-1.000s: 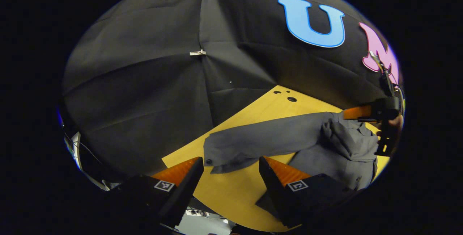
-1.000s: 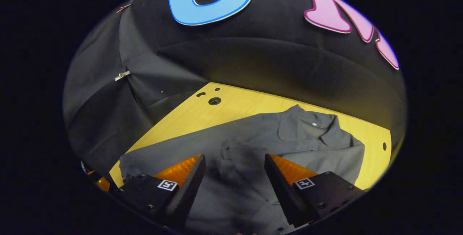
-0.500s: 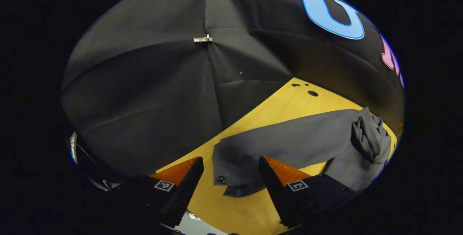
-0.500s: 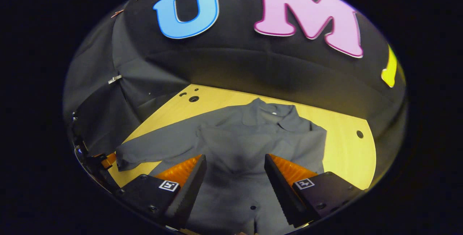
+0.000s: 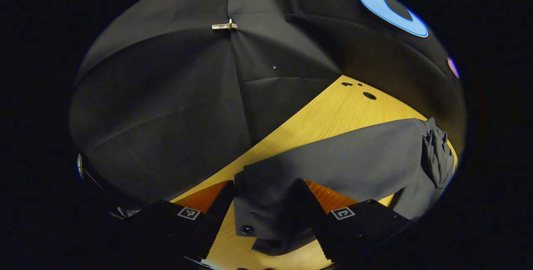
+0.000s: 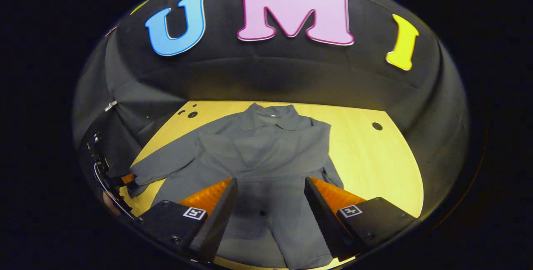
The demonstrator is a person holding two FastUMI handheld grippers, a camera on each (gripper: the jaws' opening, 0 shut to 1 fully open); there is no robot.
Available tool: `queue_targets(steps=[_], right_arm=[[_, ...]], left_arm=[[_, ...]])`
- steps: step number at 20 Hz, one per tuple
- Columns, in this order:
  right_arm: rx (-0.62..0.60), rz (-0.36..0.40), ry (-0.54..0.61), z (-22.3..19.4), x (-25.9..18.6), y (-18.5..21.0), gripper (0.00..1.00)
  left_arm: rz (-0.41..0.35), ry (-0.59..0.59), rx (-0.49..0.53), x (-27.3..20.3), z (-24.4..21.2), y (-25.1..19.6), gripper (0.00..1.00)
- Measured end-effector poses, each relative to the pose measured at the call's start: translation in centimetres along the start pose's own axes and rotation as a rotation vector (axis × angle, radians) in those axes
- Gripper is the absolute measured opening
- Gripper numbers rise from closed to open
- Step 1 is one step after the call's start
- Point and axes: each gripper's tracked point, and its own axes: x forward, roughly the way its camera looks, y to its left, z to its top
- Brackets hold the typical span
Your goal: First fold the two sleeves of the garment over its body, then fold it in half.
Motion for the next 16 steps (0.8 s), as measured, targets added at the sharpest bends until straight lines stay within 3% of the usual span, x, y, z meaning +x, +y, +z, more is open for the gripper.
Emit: queue_targets(steps=[6, 8, 10, 12, 14, 16], right_arm=[[0.092, -0.078, 0.000, -1.8, -2.0, -3.2, 0.99], [0.121, -0.096, -0.005, -2.4, -2.3, -3.8, 0.99], [0.149, -0.098, -0.012, -3.0, -2.7, -4.1, 0.99], [0.156, -0.105, -0.011, -3.8, -2.4, -4.8, 0.99], [0.138, -0.105, 0.004, -4.5, -2.3, -5.3, 0.99], [0.128, -0.092, 0.015, -4.8, -2.0, -5.7, 0.99]], left_arm=[[0.022, 0.020, 0.013, 0.7, -0.5, -0.8, 0.95], [0.006, 0.018, 0.003, 0.6, -0.3, -1.0, 0.84], [-0.022, 0.018, 0.010, 0.8, -0.4, -1.9, 0.79], [-0.059, 0.006, 0.033, 1.0, -0.4, -3.1, 0.48], [-0.040, -0.006, 0.029, 0.7, -0.2, -3.2, 0.18], [-0.010, 0.010, 0.025, 0.4, -0.1, -3.2, 0.07]])
